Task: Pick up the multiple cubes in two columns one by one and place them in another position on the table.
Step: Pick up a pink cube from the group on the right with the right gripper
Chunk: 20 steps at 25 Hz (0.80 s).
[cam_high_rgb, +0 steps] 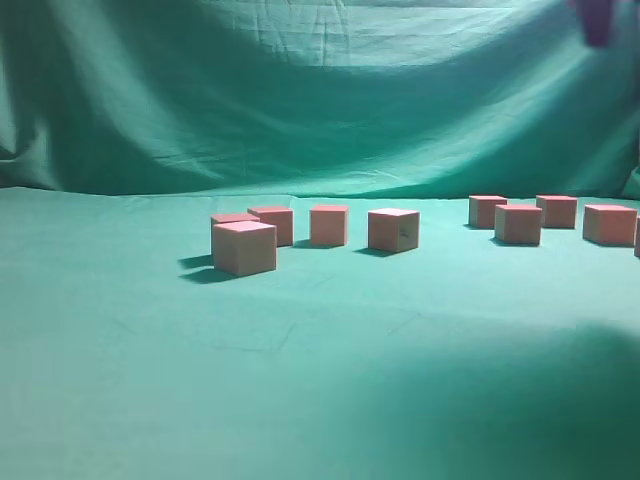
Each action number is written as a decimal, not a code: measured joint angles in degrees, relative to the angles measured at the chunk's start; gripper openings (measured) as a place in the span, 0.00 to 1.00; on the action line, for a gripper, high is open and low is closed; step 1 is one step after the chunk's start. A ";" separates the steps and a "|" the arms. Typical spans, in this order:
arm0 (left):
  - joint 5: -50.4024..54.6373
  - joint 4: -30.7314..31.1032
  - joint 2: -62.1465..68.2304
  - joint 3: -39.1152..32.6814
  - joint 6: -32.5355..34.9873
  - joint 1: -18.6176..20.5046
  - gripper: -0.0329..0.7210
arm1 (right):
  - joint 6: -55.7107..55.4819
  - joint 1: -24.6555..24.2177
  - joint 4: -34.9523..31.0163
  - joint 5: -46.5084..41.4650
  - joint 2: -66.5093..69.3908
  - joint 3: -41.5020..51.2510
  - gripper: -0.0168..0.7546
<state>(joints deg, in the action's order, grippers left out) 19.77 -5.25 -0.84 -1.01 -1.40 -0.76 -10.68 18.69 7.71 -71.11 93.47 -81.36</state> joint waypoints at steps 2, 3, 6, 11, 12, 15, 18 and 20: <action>0.00 0.00 0.00 0.00 0.00 0.00 0.04 | -0.41 -3.80 -0.27 0.41 -0.24 4.34 0.71; 0.00 0.00 0.00 0.00 0.00 0.00 0.04 | -0.55 -5.49 -0.77 1.80 -0.32 6.61 0.71; 0.00 0.00 0.00 0.00 0.00 0.00 0.04 | -0.64 -8.49 -2.69 9.07 -0.32 11.88 0.71; 0.00 0.00 0.00 0.00 0.00 0.00 0.04 | -0.64 -9.20 -2.58 20.29 -0.32 16.40 0.71; 0.00 0.00 0.00 0.00 0.00 0.00 0.04 | -0.64 -9.44 -2.58 21.44 -0.20 16.65 0.71; 0.00 0.00 0.00 0.00 0.00 0.00 0.04 | -0.64 -11.05 -2.47 22.96 1.61 16.78 0.71; 0.00 0.00 0.00 0.00 0.00 0.00 0.04 | -0.64 -12.93 -2.36 23.07 4.28 16.78 0.71; 0.00 0.00 0.00 0.00 0.00 0.00 0.04 | -0.64 -13.34 -2.36 23.62 5.86 16.92 0.71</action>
<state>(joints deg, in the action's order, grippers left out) 19.77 -5.25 -0.84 -1.01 -1.40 -0.76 -11.33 5.34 5.34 -47.49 99.33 -64.44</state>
